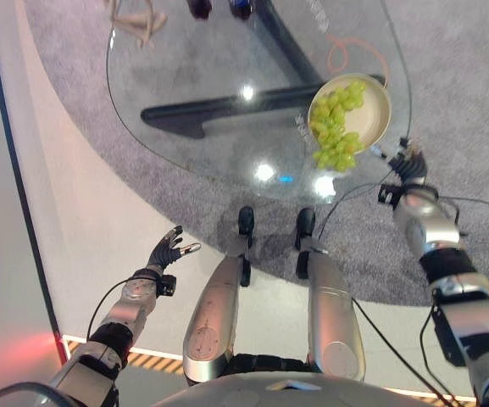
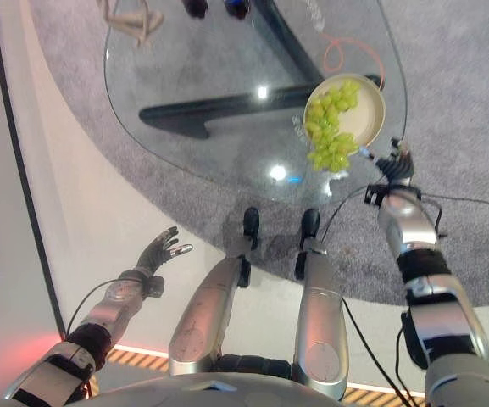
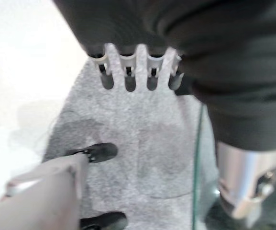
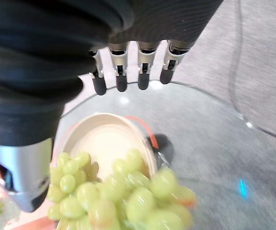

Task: Pick up fruits into the plate

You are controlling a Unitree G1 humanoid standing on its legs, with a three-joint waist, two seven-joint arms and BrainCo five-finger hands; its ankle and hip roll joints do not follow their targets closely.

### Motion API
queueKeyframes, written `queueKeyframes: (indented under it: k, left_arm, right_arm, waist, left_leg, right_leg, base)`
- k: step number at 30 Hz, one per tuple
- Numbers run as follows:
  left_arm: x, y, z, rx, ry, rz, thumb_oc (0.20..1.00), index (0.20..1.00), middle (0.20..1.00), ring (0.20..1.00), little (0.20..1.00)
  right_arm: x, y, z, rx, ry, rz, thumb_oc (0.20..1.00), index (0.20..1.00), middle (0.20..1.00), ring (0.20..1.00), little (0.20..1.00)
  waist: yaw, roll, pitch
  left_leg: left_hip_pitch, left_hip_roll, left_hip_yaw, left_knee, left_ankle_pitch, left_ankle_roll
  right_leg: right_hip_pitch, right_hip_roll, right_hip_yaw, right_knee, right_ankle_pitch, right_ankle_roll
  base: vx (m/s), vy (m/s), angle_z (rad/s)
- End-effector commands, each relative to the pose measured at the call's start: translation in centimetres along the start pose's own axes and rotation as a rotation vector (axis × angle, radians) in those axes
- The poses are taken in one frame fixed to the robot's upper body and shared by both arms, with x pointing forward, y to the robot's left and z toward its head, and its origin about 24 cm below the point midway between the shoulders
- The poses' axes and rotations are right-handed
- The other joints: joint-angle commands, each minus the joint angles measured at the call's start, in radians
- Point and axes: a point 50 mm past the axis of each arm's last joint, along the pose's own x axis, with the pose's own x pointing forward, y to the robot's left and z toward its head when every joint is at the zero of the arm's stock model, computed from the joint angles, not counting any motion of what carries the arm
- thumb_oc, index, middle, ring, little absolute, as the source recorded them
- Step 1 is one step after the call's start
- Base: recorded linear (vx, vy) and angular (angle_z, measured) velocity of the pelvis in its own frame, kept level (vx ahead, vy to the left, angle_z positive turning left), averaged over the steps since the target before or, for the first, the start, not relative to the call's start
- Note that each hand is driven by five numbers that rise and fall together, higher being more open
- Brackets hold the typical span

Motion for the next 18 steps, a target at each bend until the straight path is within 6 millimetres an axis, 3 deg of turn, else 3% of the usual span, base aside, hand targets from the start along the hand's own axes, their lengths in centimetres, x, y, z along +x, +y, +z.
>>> queueKeyframes:
  k: [1, 4, 5, 6, 7, 11, 14, 15, 18]
  left_arm:
    - [-1.6, 1.5, -3.1, -0.084, 0.103, 0.062, 1.0, 1.0, 1.0, 1.0, 1.0]
    - [-2.3, 1.7, -4.9, -0.104, 0.163, 0.092, 1.0, 1.0, 1.0, 1.0, 1.0]
    - [-2.4, 1.7, -5.1, -0.103, 0.173, 0.095, 1.0, 1.0, 1.0, 1.0, 1.0]
    - [-3.0, 1.8, -6.3, -0.088, 0.229, 0.109, 1.0, 1.0, 1.0, 1.0, 1.0]
    - [-3.2, 1.8, -6.8, -0.084, 0.248, 0.109, 1.0, 1.0, 1.0, 1.0, 1.0]
    - [-5.4, 1.1, -11.1, -0.027, 0.458, 0.097, 1.0, 1.0, 1.0, 1.0, 1.0]
    - [-6.7, 0.8, -12.9, -0.055, 0.537, 0.106, 1.0, 1.0, 1.0, 1.0, 1.0]
    - [-7.8, 0.4, -14.2, -0.082, 0.593, 0.108, 1.0, 1.0, 1.0, 1.0, 1.0]
    - [-9.2, 0.0, -15.7, -0.103, 0.665, 0.097, 1.0, 1.0, 1.0, 1.0, 1.0]
  right_arm:
    - [-1.8, -0.5, -2.8, 0.066, 0.001, 0.051, 1.0, 1.0, 1.0, 1.0, 1.0]
    - [-3.7, -0.3, -7.2, 0.118, 0.124, 0.089, 1.0, 1.0, 1.0, 1.0, 1.0]
    - [-4.0, -0.3, -7.7, 0.135, 0.142, 0.091, 1.0, 1.0, 1.0, 1.0, 1.0]
    - [-5.3, -0.2, -10.5, 0.186, 0.231, 0.116, 1.0, 1.0, 1.0, 1.0, 1.0]
    - [-5.8, -0.1, -11.3, 0.191, 0.252, 0.124, 1.0, 1.0, 1.0, 1.0, 1.0]
    - [-10.5, 0.1, -18.1, 0.226, 0.529, 0.188, 1.0, 1.0, 1.0, 1.0, 1.0]
    - [-12.9, -0.2, -20.7, 0.219, 0.656, 0.192, 1.0, 1.0, 1.0, 1.0, 1.0]
    - [-15.0, -0.5, -22.6, 0.208, 0.752, 0.183, 1.0, 1.0, 1.0, 1.0, 1.0]
    - [-18.1, -0.6, -24.8, 0.163, 0.901, 0.178, 1.0, 1.0, 1.0, 1.0, 1.0]
  waist:
    - [-0.028, -0.061, -0.068]
    - [-0.026, -0.079, -0.128]
    - [-0.025, -0.082, -0.136]
    - [-0.02, -0.094, -0.174]
    - [-0.019, -0.097, -0.184]
    - [-0.014, -0.121, -0.288]
    - [-0.013, -0.124, -0.332]
    - [-0.011, -0.122, -0.361]
    - [-0.01, -0.112, -0.396]
  left_leg:
    - [0.069, -0.008, 0.045, 0.068, -0.117, 0.014]
    - [0.124, -0.001, 0.056, 0.031, -0.116, 0.009]
    - [0.132, -0.001, 0.057, 0.027, -0.116, 0.009]
    - [0.167, 0.0, 0.06, 0.007, -0.119, 0.007]
    - [0.182, -0.001, 0.061, -0.003, -0.119, 0.007]
    - [0.27, -0.007, 0.065, -0.044, -0.128, 0.013]
    - [0.316, -0.009, 0.072, -0.06, -0.137, 0.016]
    - [0.348, -0.01, 0.078, -0.075, -0.144, 0.02]
    - [0.394, -0.014, 0.081, -0.099, -0.152, 0.024]
  right_leg:
    - [0.102, 0.012, -0.011, -0.066, 0.018, 0.028]
    - [0.176, 0.007, -0.019, -0.125, 0.029, 0.035]
    - [0.186, 0.006, -0.02, -0.131, 0.029, 0.036]
    - [0.23, 0.006, -0.019, -0.158, 0.03, 0.041]
    - [0.246, 0.007, -0.019, -0.168, 0.031, 0.042]
    - [0.346, 0.008, -0.015, -0.227, 0.037, 0.051]
    - [0.392, 0.006, -0.015, -0.252, 0.04, 0.055]
    - [0.423, 0.007, -0.018, -0.271, 0.042, 0.056]
    - [0.468, 0.009, -0.017, -0.291, 0.037, 0.053]
  base:
    - [0.06, 0.063, -0.03]
    - [0.07, 0.048, -0.03]
    - [0.11, 0.021, -0.08]
    - [0.1, 0.015, -0.05]
    - [0.13, 0.032, 0.01]
    - [0.15, 0.054, 0.08]
    - [0.16, 0.08, 0.07]
    - [0.18, 0.091, 0.01]
    - [0.14, 0.107, 0.1]
